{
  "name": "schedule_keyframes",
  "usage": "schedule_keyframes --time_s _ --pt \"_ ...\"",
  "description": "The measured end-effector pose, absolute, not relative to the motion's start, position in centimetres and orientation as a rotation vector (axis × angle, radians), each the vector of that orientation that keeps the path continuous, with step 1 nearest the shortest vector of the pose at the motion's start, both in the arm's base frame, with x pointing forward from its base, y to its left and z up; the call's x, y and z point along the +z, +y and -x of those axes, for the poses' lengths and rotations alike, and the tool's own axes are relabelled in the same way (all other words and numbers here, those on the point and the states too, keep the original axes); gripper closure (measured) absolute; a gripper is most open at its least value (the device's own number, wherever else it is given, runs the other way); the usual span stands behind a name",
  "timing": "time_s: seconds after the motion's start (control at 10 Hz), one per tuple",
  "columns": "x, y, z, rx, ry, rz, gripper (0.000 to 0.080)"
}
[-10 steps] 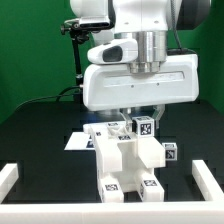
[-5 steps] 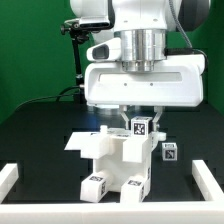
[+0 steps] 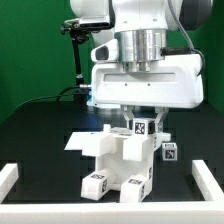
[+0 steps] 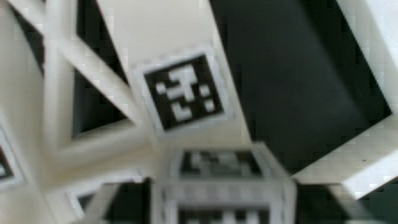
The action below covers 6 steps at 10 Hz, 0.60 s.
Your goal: Assemble chair
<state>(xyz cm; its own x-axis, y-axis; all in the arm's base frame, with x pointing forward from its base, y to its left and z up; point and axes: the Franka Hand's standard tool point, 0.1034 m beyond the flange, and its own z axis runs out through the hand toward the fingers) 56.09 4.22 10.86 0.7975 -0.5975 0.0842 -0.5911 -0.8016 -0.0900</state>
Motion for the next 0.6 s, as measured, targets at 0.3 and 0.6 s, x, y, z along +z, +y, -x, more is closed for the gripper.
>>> schedule_keyframes --time_s 0.3,0.6 --pt "10.80 4.08 -56.08 -0.167 0.939 2.933 0.0179" --pt "11.09 3.81 -56.15 -0.173 0.892 2.947 0.0151"
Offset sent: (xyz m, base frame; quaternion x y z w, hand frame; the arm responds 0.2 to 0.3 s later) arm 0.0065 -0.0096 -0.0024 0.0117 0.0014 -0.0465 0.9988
